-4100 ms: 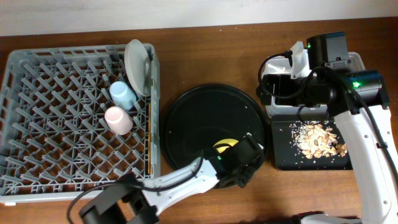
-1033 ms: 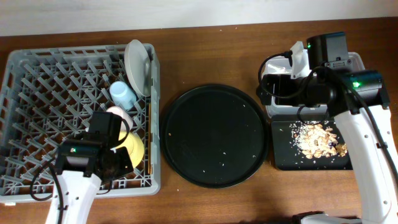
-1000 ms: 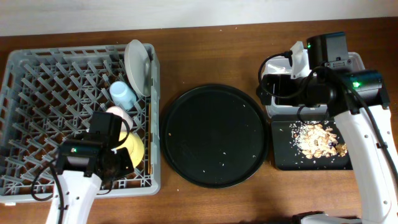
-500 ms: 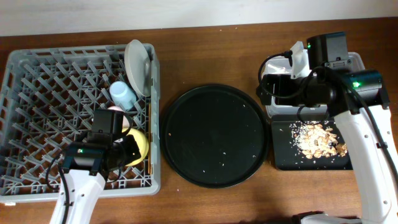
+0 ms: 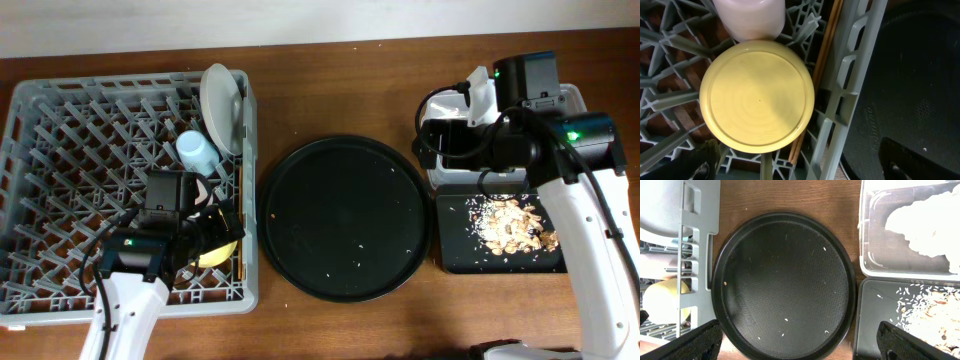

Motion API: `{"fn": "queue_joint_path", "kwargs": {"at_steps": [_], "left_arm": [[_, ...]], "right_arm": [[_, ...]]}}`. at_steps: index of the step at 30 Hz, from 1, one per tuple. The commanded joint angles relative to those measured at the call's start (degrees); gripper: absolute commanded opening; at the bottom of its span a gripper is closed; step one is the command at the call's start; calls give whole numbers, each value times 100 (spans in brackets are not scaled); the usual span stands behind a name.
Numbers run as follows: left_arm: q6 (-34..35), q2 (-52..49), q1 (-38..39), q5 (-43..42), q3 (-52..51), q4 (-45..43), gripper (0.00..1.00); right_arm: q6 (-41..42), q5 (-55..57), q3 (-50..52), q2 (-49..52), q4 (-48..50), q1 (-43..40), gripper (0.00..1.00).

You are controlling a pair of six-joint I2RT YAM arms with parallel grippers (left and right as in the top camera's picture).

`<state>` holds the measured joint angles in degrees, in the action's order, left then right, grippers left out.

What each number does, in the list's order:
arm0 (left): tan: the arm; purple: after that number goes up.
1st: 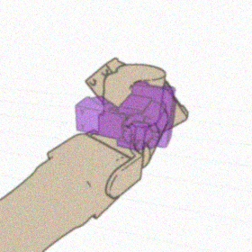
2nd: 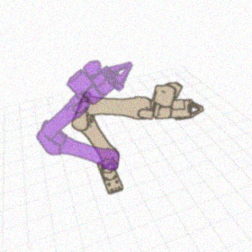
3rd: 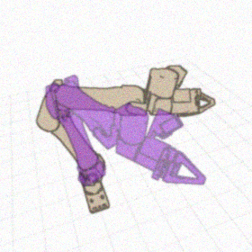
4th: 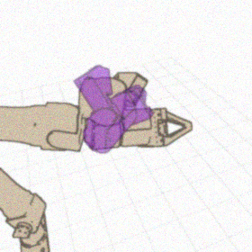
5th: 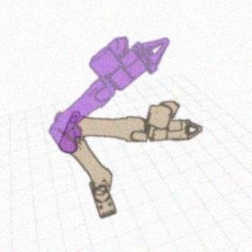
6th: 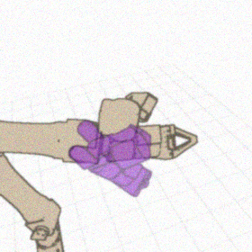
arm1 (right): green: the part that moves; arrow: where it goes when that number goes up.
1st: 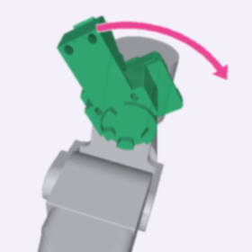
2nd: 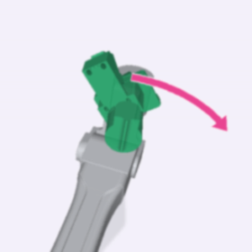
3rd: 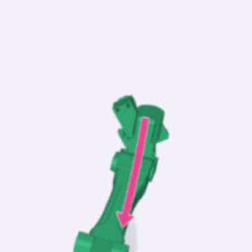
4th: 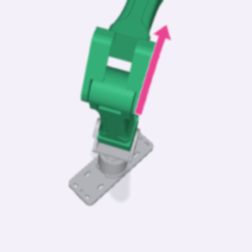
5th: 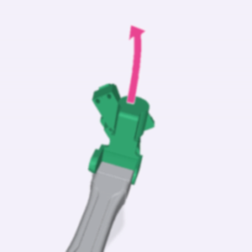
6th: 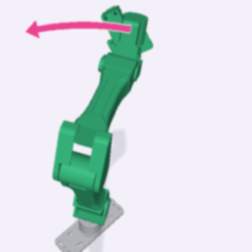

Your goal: Sort waste into correct bins and load items into the dishwasher rack

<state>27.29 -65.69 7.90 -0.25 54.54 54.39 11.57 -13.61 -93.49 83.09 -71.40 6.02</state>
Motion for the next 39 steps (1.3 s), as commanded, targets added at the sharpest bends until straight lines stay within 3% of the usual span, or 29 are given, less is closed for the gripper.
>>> {"fn": "queue_joint_path", "kwargs": {"at_steps": [1,5,7,12,16,17,19,22,28,31,33,36,39], "left_arm": [[-11,7,-20,-44,122,-13,99],[-11,7,-20,-44,122,-13,99],[-11,7,-20,-44,122,-13,99],[-11,7,-20,-42,122,-13,99],[-11,7,-20,-44,122,-13,99],[-11,7,-20,-44,122,-13,99],[-11,7,-20,-44,122,-13,99],[-11,7,-20,-44,122,-13,99],[-11,7,-20,-44,122,-13,99],[-11,7,-20,-44,122,-13,100],[-11,7,-20,-44,122,-13,99],[-11,7,-20,-44,122,-13,99],[-11,7,-20,-44,122,-13,99]], "right_arm": [[-15,13,-92,-87,4,-22,99],[-15,50,-92,-448,4,39,99],[-83,155,-92,-1220,39,37,99],[-229,1698,302,-3595,490,37,99],[-1429,1733,2581,-6057,2765,31,99],[-1478,1735,3674,-6909,3783,33,99],[-1453,1729,5003,-7687,5056,33,99],[-1255,1711,6830,-8146,6601,31,99],[-1067,1714,8937,-8290,7943,33,99],[-1069,1711,9261,-8290,7914,33,99],[-1158,1683,9318,-8290,7348,33,99],[-2028,1241,9318,-8290,6789,33,99],[-2057,1215,9318,-8290,6690,24,99]]}}
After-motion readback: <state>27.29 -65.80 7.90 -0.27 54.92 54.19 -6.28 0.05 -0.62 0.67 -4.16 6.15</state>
